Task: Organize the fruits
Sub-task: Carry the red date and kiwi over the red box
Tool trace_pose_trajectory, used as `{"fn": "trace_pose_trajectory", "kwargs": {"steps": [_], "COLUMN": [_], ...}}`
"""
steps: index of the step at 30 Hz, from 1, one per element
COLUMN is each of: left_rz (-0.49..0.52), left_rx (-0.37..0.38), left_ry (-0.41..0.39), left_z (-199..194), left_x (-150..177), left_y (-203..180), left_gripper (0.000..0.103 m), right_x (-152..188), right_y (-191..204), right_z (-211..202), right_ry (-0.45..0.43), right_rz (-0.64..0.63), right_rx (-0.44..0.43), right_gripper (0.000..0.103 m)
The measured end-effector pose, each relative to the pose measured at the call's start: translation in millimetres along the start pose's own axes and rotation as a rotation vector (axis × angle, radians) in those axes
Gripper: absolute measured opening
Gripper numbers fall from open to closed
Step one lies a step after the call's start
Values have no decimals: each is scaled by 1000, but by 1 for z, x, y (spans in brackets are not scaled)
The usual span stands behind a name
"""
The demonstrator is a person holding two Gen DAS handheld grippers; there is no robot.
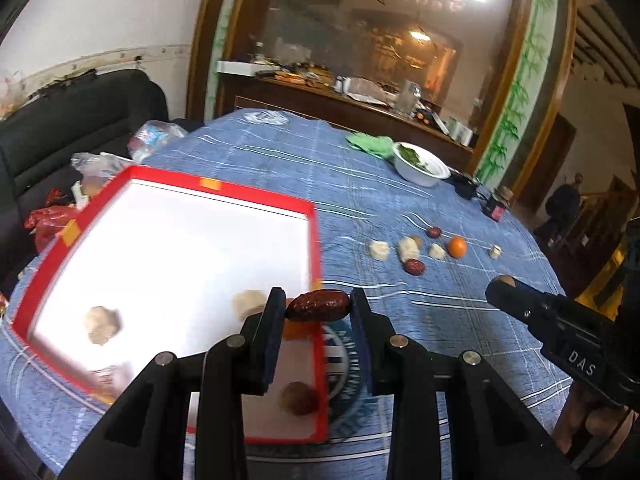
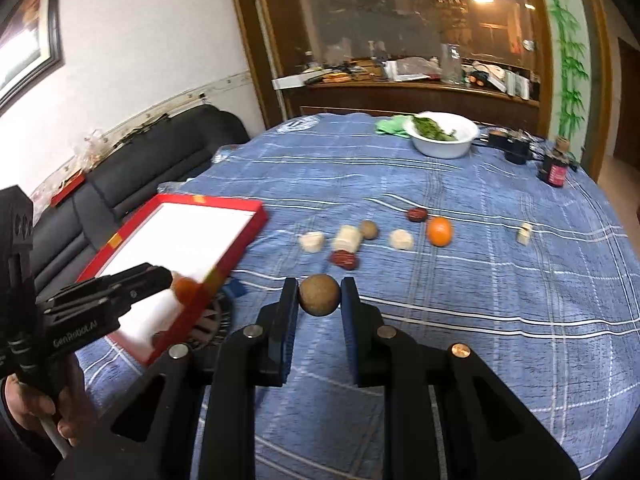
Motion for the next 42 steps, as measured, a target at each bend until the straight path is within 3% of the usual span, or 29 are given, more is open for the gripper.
{"fn": "trace_pose_trajectory", "kwargs": {"steps": [11, 17, 42], "left_rz": [-75, -109, -180], "left_rx": [-173, -227, -345], "left_ry": [-9, 2, 21], "left_z": [-1, 4, 19], "left_x": [-8, -8, -24], "left_y": [56, 76, 116], "left_gripper": [32, 32, 32], "right_x": [-6, -13, -29], "right_y": [81, 111, 152], "right_z": [25, 48, 128], "right_ry": [20, 46, 162], "right_rz": [-107, -146, -178], "right_rx": [-112, -149, -156], "right_gripper": [23, 23, 24]}}
Point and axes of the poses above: each gripper's, at about its wrist camera, not at the fingertips, and z roughly the way its jaws point, y to its left, x to its underside, the point moved 5 cm from there along z, roughly the way its jaws point, and after that the axes turned 2 degrees about y, right-handed, at the moved point
